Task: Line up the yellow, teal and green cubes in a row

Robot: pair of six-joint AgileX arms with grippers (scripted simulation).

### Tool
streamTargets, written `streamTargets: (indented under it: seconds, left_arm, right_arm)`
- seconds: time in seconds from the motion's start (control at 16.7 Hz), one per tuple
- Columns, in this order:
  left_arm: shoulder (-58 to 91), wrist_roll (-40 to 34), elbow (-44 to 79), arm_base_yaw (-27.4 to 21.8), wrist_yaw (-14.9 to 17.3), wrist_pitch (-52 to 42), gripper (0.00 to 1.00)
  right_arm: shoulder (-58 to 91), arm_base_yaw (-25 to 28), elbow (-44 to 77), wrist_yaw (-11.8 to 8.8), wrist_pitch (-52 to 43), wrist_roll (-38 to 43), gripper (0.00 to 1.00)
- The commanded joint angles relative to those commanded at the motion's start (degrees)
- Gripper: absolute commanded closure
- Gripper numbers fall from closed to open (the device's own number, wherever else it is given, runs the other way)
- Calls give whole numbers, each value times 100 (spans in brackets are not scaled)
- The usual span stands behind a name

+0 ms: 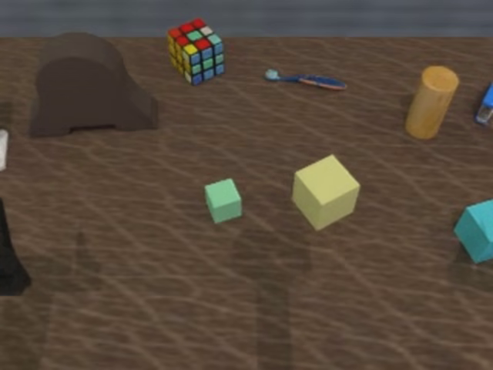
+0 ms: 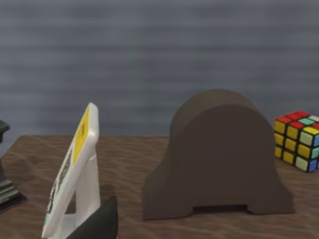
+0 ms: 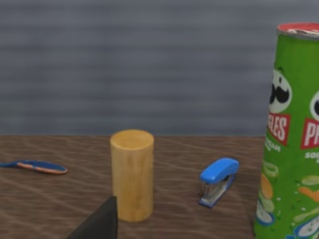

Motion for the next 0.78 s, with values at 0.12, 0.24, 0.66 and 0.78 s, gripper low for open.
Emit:
streamTargets:
  seconds: [0.12,0.24,0.66,0.78]
  left_arm:
    - [0,0,0,0,0,0,0]
    - [150,53,136,-72,37,-113,0]
    - [2401,706,1825,-825,355,-1662,0]
    - [3476,985,2527,-1107,446,-2376,0]
  right_arm:
    - [0,0,0,0,0,0,0]
    - [0,0,0,0,0,0,0]
    - [0,0,0,0,0,0,0]
    - [0,0,0,0,0,0,0]
